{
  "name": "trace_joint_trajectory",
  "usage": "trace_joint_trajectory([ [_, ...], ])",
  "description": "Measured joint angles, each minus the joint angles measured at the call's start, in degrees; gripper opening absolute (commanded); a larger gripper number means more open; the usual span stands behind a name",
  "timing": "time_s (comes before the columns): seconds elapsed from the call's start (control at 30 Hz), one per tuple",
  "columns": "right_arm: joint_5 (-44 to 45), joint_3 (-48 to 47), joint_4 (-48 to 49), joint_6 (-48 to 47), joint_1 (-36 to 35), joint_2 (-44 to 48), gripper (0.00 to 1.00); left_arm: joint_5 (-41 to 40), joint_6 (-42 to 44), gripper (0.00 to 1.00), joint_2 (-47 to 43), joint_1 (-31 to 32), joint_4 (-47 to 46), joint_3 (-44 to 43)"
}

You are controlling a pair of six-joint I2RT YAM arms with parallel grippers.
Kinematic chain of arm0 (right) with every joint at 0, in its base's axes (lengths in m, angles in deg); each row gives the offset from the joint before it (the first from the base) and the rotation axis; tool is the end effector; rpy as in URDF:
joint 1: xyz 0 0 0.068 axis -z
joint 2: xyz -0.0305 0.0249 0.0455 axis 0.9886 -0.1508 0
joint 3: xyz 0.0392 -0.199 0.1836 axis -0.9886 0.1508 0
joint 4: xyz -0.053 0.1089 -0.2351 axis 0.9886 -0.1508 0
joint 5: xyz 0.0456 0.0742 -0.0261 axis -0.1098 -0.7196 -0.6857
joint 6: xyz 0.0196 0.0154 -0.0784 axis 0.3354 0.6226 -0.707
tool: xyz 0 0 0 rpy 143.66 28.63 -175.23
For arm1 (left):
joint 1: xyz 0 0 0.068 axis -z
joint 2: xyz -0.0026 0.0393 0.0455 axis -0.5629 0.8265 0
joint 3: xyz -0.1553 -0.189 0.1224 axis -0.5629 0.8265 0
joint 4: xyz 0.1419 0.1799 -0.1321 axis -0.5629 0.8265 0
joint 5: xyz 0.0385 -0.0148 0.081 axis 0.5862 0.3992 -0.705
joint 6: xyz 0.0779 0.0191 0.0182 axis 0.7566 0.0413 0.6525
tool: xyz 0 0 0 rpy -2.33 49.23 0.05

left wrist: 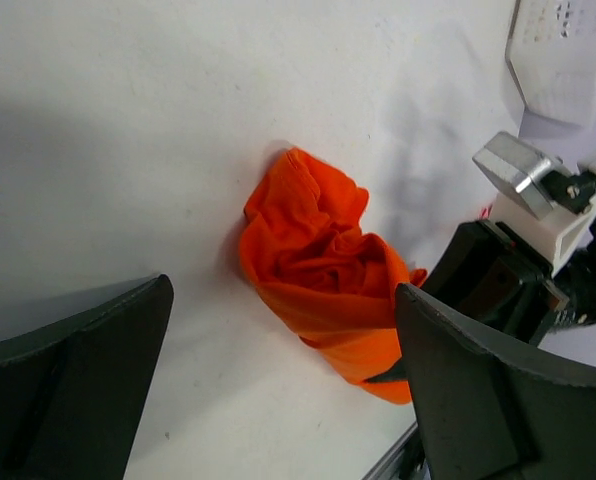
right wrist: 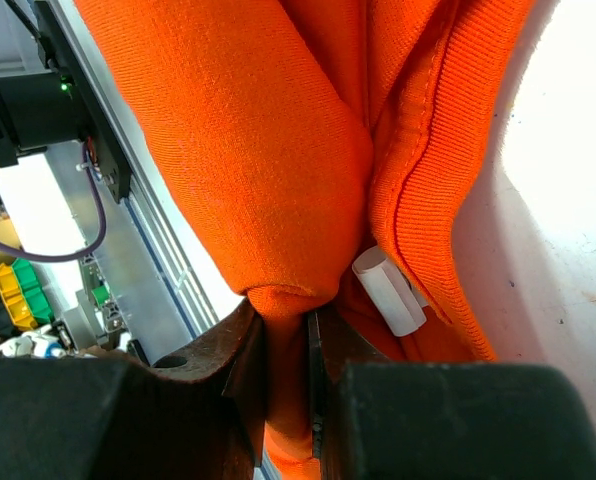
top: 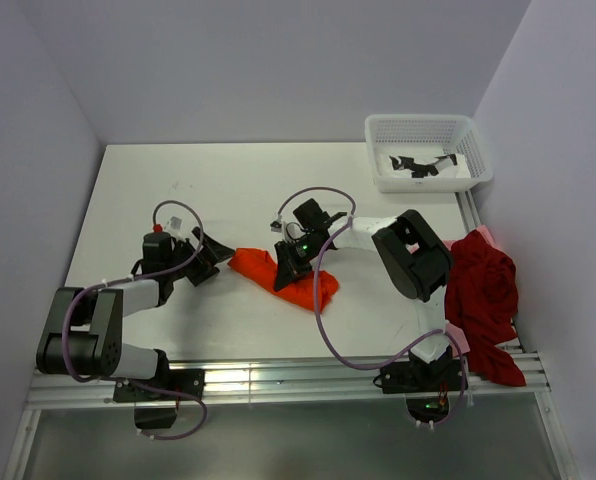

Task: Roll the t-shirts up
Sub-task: Roll the tshirt

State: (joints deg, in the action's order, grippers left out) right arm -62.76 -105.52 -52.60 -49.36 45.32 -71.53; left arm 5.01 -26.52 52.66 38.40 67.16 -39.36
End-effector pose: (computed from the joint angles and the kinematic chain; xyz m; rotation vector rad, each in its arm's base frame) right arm 0.2904 0.2779 0.1035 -0.8432 2.6540 1.4006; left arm 0.2660 -0.0530 0.1163 -0.6197 2.2230 -1.0487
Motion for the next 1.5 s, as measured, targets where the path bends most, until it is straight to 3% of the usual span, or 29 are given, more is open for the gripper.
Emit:
trace_joint_trajectory([
  [0.53, 0.0, 0.0, 0.0, 0.0, 0.0, 0.0, 0.05, 5.5, -1.3, 0.99, 0.4, 0.0, -6.9, 3.7],
  [0.83, 0.0, 0.0, 0.0, 0.0, 0.0, 0.0, 0.04, 3.8, -0.2, 0.99, -11.9, 0.1, -3.2, 4.0],
  [1.03, 0.0, 0.0, 0.0, 0.0, 0.0, 0.0, 0.04, 3.3, 1.0, 0.99, -6.4, 1.0, 1.3, 1.7],
  [1.37, 0.0, 0.0, 0.0, 0.0, 0.0, 0.0, 0.03, 4.0, 1.0, 0.99, 1.4, 3.5, 1.1, -1.0],
  [1.5, 0.0, 0.0, 0.0, 0.0, 0.0, 0.0, 0.03, 4.0, 0.9, 0.95, 3.8, 3.7, 0.2, -2.5],
])
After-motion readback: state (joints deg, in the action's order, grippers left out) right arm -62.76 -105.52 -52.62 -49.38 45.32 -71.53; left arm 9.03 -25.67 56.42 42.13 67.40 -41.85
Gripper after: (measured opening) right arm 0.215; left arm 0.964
